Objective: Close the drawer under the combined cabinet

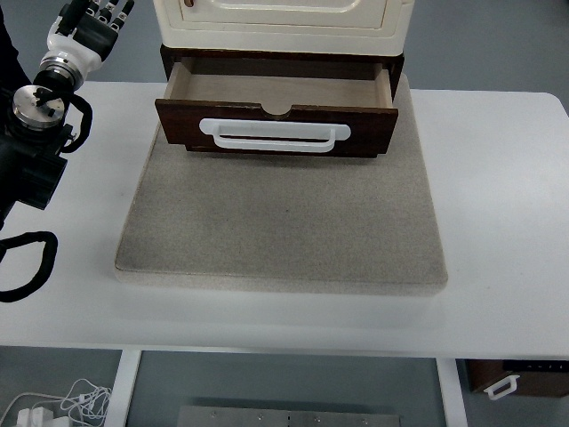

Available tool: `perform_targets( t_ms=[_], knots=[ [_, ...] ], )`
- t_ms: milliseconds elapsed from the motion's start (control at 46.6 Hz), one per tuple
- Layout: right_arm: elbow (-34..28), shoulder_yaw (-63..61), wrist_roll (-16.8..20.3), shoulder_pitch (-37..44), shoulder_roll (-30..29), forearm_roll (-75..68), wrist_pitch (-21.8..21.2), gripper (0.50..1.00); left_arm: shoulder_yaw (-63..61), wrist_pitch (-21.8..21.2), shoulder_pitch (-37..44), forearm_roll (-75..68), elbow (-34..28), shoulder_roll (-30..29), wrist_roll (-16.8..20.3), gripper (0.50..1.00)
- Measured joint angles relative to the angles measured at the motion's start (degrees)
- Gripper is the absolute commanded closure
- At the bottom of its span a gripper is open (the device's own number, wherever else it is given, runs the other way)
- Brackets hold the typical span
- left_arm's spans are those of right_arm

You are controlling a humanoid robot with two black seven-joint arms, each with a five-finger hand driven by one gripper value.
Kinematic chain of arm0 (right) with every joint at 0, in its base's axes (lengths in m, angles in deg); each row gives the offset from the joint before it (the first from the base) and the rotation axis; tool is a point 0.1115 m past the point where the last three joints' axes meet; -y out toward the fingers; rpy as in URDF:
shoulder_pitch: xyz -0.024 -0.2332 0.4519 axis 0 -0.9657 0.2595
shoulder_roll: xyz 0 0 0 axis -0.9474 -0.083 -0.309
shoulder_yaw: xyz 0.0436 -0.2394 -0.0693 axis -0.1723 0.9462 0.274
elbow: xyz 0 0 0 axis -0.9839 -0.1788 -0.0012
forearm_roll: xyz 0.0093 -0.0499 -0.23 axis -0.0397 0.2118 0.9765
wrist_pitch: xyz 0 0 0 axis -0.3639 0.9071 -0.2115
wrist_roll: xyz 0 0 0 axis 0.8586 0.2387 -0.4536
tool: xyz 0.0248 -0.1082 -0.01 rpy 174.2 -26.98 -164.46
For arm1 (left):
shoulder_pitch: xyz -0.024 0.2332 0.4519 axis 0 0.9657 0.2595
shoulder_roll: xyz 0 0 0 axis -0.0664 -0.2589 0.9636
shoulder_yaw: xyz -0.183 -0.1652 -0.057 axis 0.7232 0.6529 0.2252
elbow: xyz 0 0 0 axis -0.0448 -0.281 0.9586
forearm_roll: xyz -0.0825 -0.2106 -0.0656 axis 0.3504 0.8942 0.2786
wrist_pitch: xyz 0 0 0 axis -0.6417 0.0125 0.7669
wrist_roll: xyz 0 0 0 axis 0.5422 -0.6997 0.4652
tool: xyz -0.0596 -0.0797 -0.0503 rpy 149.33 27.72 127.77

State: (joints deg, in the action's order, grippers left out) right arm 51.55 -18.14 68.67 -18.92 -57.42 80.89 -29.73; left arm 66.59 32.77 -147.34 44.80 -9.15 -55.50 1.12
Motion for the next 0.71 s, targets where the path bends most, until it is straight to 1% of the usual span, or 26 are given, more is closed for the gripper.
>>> perform_targets(
  t_ms=[708],
  knots=[
    [0.0, 0.0, 0.0, 0.0, 0.0, 0.0, 0.0, 0.548, 0.1, 0.4, -0.2, -0.4, -0.5, -0.1, -0.2, 0.501]
  ],
)
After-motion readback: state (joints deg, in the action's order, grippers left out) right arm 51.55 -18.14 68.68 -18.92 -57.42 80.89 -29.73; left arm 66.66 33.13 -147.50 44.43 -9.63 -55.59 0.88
